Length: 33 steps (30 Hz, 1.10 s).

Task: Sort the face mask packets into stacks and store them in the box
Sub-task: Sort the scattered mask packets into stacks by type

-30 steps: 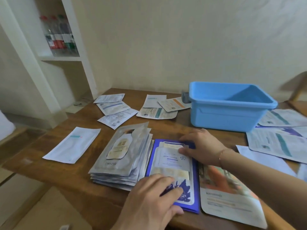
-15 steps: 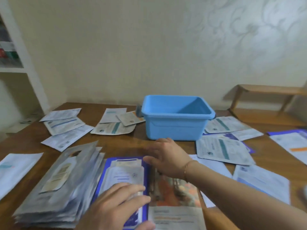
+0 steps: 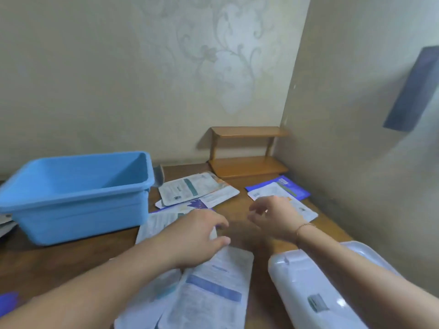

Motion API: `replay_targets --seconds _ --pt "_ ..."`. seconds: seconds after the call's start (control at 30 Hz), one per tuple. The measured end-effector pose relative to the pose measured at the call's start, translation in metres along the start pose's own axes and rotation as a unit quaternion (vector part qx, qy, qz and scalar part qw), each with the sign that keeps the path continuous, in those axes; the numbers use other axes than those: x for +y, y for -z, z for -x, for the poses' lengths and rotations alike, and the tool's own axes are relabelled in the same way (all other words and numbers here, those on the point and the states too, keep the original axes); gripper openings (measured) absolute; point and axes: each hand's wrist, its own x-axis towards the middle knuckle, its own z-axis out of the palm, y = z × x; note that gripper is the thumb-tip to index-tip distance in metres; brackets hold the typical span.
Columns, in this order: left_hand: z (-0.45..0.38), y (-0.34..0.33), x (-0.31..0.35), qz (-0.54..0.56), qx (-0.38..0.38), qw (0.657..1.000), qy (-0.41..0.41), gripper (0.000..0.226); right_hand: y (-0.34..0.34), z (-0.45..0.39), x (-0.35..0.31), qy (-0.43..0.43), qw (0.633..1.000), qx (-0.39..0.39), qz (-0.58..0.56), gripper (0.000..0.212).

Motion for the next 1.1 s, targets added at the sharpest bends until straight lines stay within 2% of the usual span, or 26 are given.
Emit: replay_targets --seconds 0.17,0.3,0.43,0.53,0.63,0.77,0.9,0.97,1.03,1.07,1.1 --pt "-0.096 -0.037 0.043 0.030 -0.032 0.999 -0.025 0.037 0.027 -0.024 0.088 -0.114 0.991 0.063 -0.032 0.026" --pt "-0.158 -0.066 0.056 0.016 -0.094 0.994 -0.044 0.050 0.037 -0.057 0.143 -0.190 0.976 0.087 -0.054 0.026" --pt "-0.188 -0.087 0.051 -0.047 -0.158 0.985 -0.041 0.055 0.035 -0.091 0.172 -0.264 0.955 0.086 -0.104 0.038" --pt "-0.189 -0.093 0.040 -0.068 -0.168 0.982 -0.048 0.054 0.025 -0.112 0.189 -0.316 0.930 0.096 -0.162 0.046" --pt "-0.176 -0.091 0.029 -0.085 -0.179 0.978 -0.061 0.055 0.012 -0.128 0.202 -0.331 0.918 0.090 -0.198 0.037" --pt "-0.145 -0.075 0.017 -0.107 -0.184 0.973 -0.085 0.055 0.005 -0.138 0.204 -0.314 0.923 0.085 -0.205 0.022" --pt "-0.133 -0.062 0.007 -0.106 -0.134 0.979 -0.111 0.048 0.007 -0.135 0.205 -0.295 0.931 0.090 -0.195 0.016" --pt "-0.140 -0.063 0.013 -0.044 -0.077 0.988 -0.128 0.041 0.008 -0.133 0.205 -0.289 0.931 0.115 -0.193 0.013" --pt "-0.151 -0.068 0.032 0.128 -0.022 0.989 -0.065 0.036 0.013 -0.130 0.203 -0.274 0.921 0.170 -0.217 0.015" --pt "-0.159 -0.070 0.043 0.257 -0.016 0.966 0.009 0.039 0.017 -0.128 0.200 -0.263 0.909 0.198 -0.254 0.016" --pt "-0.170 -0.073 0.053 0.403 -0.036 0.909 0.097 0.044 0.023 -0.125 0.195 -0.252 0.894 0.221 -0.299 0.014"
